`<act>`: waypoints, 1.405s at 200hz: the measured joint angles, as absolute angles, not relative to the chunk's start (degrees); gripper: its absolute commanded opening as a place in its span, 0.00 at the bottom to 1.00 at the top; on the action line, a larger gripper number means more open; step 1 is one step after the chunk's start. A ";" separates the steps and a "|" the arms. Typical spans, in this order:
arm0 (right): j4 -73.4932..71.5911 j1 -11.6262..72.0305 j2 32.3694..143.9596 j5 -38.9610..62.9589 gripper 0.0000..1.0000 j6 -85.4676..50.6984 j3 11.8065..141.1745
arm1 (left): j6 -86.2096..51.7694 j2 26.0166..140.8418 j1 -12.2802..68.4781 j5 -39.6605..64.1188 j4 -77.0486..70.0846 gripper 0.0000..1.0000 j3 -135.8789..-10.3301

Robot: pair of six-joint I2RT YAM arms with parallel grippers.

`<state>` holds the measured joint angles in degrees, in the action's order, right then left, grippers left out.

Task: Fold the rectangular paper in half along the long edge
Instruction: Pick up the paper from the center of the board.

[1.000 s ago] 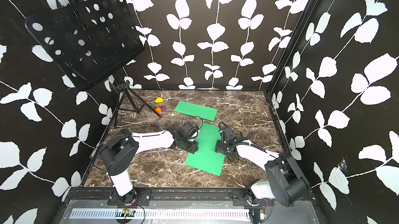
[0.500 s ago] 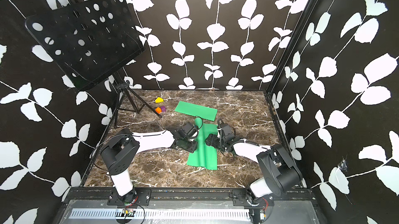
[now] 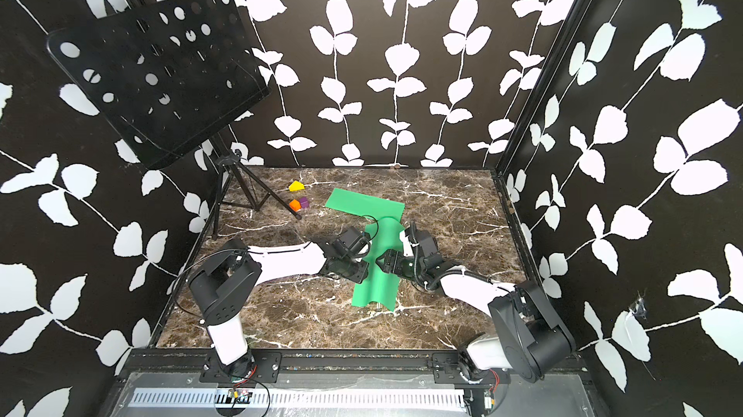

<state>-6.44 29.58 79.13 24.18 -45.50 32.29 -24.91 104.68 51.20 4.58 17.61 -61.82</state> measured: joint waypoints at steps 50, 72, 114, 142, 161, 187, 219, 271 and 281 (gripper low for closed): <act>1.72 29.58 82.19 22.83 0.88 -40.29 35.33 | -26.50 104.68 50.17 5.54 14.61 0.34 -60.82; 4.29 29.74 83.99 22.63 0.89 -38.76 37.23 | -27.18 104.81 49.89 6.46 12.62 0.34 -60.34; 7.70 31.05 86.48 21.52 0.75 -37.36 40.32 | -27.62 105.34 49.54 7.62 10.04 0.35 -60.10; 9.72 31.16 86.56 19.86 0.66 -37.50 40.56 | -27.90 105.32 49.32 8.16 9.08 0.38 -59.72; 10.81 31.14 86.54 19.20 0.57 -37.54 40.73 | -28.14 105.10 49.28 8.21 8.27 0.47 -59.37; 11.66 31.14 86.52 18.85 0.42 -37.89 40.99 | -28.32 104.09 49.45 6.98 7.09 0.56 -58.24; 11.94 31.14 86.50 18.83 0.35 -38.13 40.99 | -28.88 100.95 49.30 2.48 7.35 0.65 -54.96; 10.85 31.07 84.58 18.98 0.24 -38.09 40.99 | -32.97 91.33 47.05 -2.63 5.19 0.75 -45.19; 10.52 31.07 84.44 19.11 0.24 -38.09 40.93 | -34.02 89.25 46.33 -2.61 3.75 0.79 -43.55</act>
